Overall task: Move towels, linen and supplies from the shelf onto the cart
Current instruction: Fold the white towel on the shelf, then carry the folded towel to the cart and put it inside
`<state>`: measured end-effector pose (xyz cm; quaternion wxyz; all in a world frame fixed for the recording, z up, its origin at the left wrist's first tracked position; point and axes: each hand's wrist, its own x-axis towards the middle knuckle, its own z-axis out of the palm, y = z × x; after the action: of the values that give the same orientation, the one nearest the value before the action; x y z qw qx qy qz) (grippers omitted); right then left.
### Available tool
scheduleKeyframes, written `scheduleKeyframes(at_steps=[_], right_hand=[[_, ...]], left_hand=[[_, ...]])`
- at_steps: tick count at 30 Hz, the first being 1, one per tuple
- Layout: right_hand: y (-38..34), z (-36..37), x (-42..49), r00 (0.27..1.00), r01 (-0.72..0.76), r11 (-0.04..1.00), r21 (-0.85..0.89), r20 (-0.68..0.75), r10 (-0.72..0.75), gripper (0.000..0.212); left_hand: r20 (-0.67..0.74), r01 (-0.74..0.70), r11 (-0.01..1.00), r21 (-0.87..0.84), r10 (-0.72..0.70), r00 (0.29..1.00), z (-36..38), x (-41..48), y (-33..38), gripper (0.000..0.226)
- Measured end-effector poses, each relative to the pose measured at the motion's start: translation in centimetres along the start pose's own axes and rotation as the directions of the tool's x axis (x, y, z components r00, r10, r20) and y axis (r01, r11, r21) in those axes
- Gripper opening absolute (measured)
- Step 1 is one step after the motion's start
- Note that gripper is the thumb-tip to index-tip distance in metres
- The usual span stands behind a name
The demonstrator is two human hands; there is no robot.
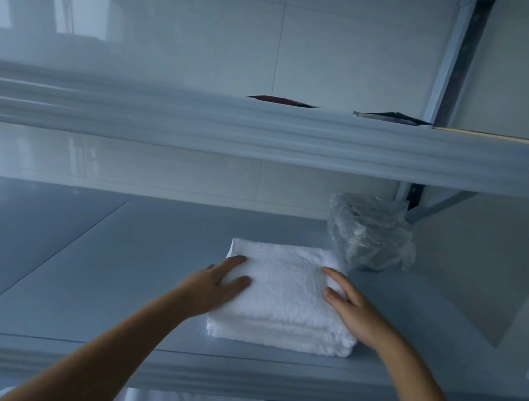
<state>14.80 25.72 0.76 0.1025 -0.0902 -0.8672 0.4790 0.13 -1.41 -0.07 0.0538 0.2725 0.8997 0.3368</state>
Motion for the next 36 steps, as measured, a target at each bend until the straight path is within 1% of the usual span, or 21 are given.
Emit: scheduleKeyframes(at_steps=[3, 6, 8, 9, 11, 13, 16, 21, 25, 29, 33, 36], right_hand=[[0.0, -0.5, -0.2, 0.999, -0.024, 0.999, -0.023, 0.042, 0.025, 0.048], [0.0, -0.4, -0.6, 0.999, -0.007, 1.000, 0.028, 0.037, 0.006, 0.047], [0.0, 0.1, -0.9, 1.000, 0.009, 0.996, 0.093, -0.021, -0.007, 0.043], [-0.1, 0.3, -1.0, 0.998, 0.019, 0.993, 0.121, -0.061, -0.011, 0.041], [-0.1, 0.8, -1.2, 0.990, 0.037, 0.989, 0.145, -0.138, -0.017, 0.036], [-0.1, 1.1, -1.3, 0.984, 0.055, 0.990, 0.132, -0.175, -0.032, 0.034], [-0.3, 1.3, -1.6, 0.982, 0.071, 0.993, 0.089, -0.181, -0.054, 0.033], [-0.3, 1.9, -2.7, 0.969, 0.101, 0.993, 0.062, -0.233, -0.084, 0.036], [-0.1, 2.6, -3.6, 0.957, 0.115, 0.992, 0.052, -0.274, -0.097, 0.041], [-0.6, 3.1, -4.6, 0.938, 0.164, 0.986, -0.021, -0.305, -0.163, 0.050], [-2.0, 4.2, -7.3, 0.891, 0.198, 0.979, -0.043, -0.408, -0.198, 0.053], [-3.2, 5.3, -10.4, 0.869, 0.164, 0.984, -0.065, -0.463, -0.176, 0.050]], left_hand=[[0.031, 0.027, 0.999, -0.047, -0.025, 0.999, -0.5, 0.1, 0.7, 0.064], [0.113, 0.058, 0.983, -0.173, -0.039, 0.993, -1.2, -0.1, 1.7, 0.061], [0.154, 0.092, 0.957, -0.273, -0.051, 0.987, -1.4, -0.5, 2.3, 0.059], [0.147, 0.095, 0.941, -0.325, -0.049, 0.988, -1.4, -0.7, 2.5, 0.057], [0.103, 0.076, 0.897, -0.436, -0.034, 0.994, -1.2, -0.9, 2.7, 0.054], [0.063, 0.035, 0.865, -0.500, -0.004, 0.998, -1.1, -1.4, 2.7, 0.050], [0.037, 0.001, 0.850, -0.527, 0.021, 0.999, -1.1, -2.2, 2.4, 0.046], [-0.030, -0.042, 0.818, -0.574, 0.030, 0.999, -0.8, -3.2, 2.0, 0.043], [-0.095, -0.089, 0.789, -0.608, 0.040, 0.995, 0.3, -4.4, 1.8, 0.047], [-0.138, -0.135, 0.746, -0.652, 0.058, 0.989, 0.4, -5.1, 1.5, 0.050], [-0.167, -0.206, 0.733, -0.649, 0.127, 0.978, -0.3, -5.5, 0.8, 0.049], [-0.158, -0.265, 0.733, -0.627, 0.214, 0.964, -1.0, -6.1, 0.1, 0.048]])
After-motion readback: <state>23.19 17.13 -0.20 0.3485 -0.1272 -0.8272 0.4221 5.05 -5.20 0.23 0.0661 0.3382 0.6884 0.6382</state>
